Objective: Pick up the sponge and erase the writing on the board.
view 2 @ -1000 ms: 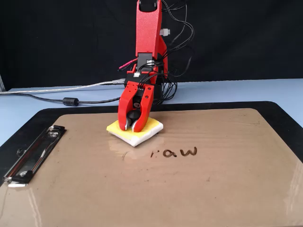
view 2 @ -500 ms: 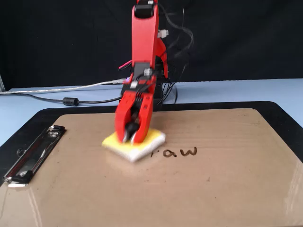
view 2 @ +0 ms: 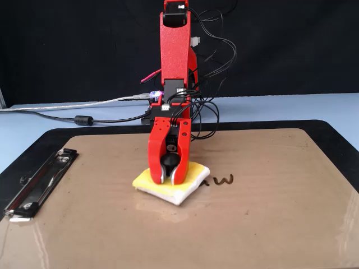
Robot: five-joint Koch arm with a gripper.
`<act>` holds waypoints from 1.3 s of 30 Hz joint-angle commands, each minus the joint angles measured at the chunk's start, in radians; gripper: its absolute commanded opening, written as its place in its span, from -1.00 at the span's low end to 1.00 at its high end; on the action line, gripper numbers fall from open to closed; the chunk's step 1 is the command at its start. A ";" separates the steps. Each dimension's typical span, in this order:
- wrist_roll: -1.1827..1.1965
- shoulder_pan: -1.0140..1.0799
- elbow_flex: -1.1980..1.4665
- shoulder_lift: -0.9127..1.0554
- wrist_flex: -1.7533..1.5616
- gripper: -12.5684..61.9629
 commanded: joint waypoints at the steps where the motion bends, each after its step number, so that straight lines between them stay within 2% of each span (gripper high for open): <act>1: -0.014 -0.018 0.187 0.173 0.009 -0.88; 3: -0.015 -0.020 0.341 0.353 0.017 -0.88; 5: -0.017 -0.038 0.360 0.390 0.018 -0.88; 7: -0.020 -0.067 0.311 0.282 0.009 -0.88; 12: -0.020 -0.077 -0.126 -0.109 0.011 -0.88; 14: -0.020 -0.080 -0.216 -0.183 0.012 -0.88; 17: -0.020 -0.084 -0.092 -0.110 0.006 -0.88; 21: -0.020 -0.101 0.222 0.192 0.008 -0.88; 23: -0.020 -0.118 0.262 0.252 0.011 -0.88; 25: -0.021 -0.130 0.229 0.202 0.009 -0.88; 30: -0.018 -0.141 -0.204 -0.158 0.029 -0.88; 32: -0.018 -0.144 -0.285 -0.225 0.041 -0.88; 35: -0.020 -0.152 -0.123 -0.107 0.049 -0.88; 39: -0.021 -0.187 0.258 0.267 0.058 -0.88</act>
